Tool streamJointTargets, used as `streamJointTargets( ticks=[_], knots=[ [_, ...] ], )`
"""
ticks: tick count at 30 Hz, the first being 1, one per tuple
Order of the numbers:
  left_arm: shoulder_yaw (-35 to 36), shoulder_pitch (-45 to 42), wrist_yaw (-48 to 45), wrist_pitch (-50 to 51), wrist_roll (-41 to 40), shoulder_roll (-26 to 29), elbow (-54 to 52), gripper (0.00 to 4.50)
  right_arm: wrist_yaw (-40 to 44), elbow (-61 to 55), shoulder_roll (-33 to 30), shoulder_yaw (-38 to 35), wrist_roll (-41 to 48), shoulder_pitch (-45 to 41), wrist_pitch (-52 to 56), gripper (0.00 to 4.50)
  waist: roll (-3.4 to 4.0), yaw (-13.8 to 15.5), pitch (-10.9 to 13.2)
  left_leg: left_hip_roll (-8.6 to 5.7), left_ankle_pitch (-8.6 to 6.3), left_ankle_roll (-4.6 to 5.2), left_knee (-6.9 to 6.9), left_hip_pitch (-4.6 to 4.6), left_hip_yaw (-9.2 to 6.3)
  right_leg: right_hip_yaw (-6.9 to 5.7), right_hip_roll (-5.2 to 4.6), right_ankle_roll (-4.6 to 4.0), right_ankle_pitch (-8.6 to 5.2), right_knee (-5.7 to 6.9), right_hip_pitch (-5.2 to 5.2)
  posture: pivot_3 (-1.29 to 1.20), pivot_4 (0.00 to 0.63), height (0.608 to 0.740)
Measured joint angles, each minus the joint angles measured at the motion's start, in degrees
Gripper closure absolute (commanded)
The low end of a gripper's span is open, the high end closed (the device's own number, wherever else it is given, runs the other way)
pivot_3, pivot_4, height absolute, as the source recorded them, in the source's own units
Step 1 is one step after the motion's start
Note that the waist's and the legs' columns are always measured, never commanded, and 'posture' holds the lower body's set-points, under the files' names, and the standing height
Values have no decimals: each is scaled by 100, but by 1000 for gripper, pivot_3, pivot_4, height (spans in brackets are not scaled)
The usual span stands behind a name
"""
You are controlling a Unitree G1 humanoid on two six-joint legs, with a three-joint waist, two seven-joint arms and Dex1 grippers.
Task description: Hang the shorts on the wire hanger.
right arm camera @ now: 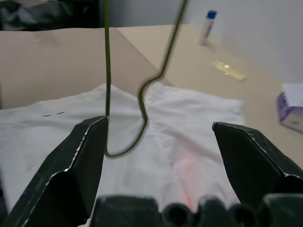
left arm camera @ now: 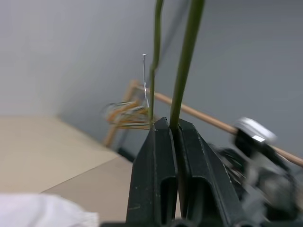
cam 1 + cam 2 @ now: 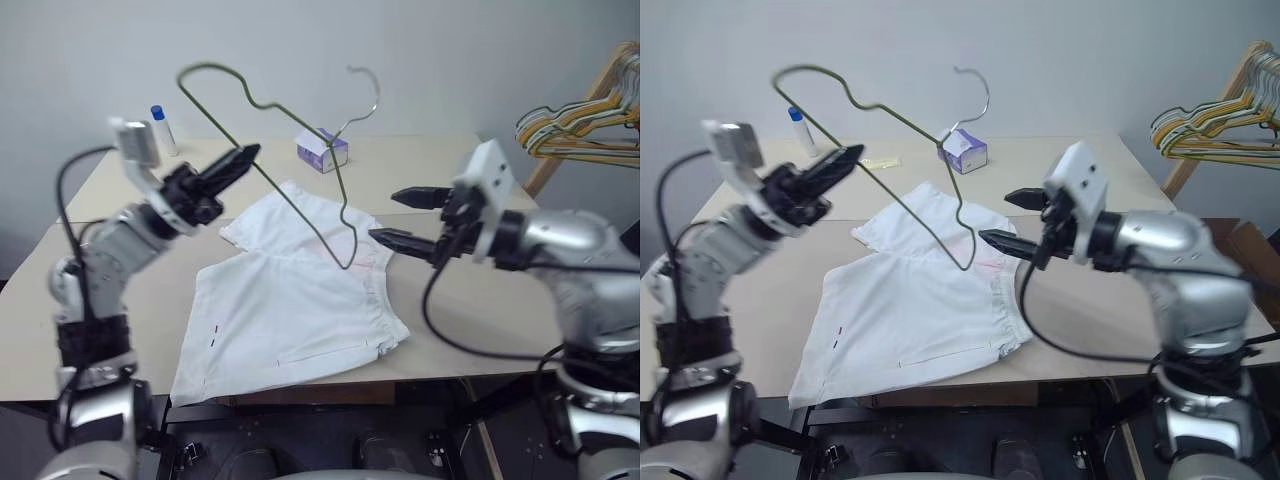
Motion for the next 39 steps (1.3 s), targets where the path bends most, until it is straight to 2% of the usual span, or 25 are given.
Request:
streamJointTargets(
  ticks=[2, 4, 8, 14, 22, 34, 39],
  knots=[
    [57, -198, -797, -44, 88, 239, 397, 4500, 421, 489, -180, 92, 412, -183, 482, 407, 0, -6, 0, 0, -1, 2, 0, 1, 0, 1, 0, 0, -1, 2, 0, -55, 0, 740],
    [-7, -290, -1403, -174, 282, 297, 636, 4500, 627, 885, -103, 303, 737, -387, 841, 407, 0, -8, 0, 0, -1, 1, 0, 1, 0, 1, 0, 0, 0, 6, -1, -51, 0, 740],
    [-105, -433, -1959, -287, 498, 237, 907, 4500, 729, 1164, 227, 780, 898, -530, 1009, 407, 0, -17, 0, 1, -1, 1, 0, -9, -2, 2, 1, 4, -1, 14, -12, -53, 0, 740],
    [-76, -470, -2061, -391, 575, -23, 948, 4500, 446, 1375, 773, 1066, 896, -774, 1006, 407, 0, -6, 0, 1, 3, -3, 16, -82, -1, 7, 1, 8, 3, 38, -88, -53, 0, 740],
    [-26, -470, -2053, -447, 621, -195, 929, 4500, 112, 1498, 1225, 1177, 897, -1016, 1006, 407, 0, -8, 0, 1, 3, -3, 16, -82, -1, 6, 1, 9, 3, 39, -87, -54, 0, 740],
    [-6, -470, -2052, -488, 696, -294, 926, 4500, -89, 1551, 1392, 1389, 879, -1065, 1005, 407, 0, -12, 0, 1, 3, -3, 16, -82, -2, 6, 1, 9, 3, 39, -87, -55, 0, 740],
    [-8, -468, -2059, -500, 744, -309, 926, 4500, -116, 1632, 1470, 1389, 885, -1091, 1005, 2015, 0, -14, 0, 1, 3, -3, 16, -82, -2, 6, 1, 9, 3, 40, -87, -55, 0, 740]
  ],
)
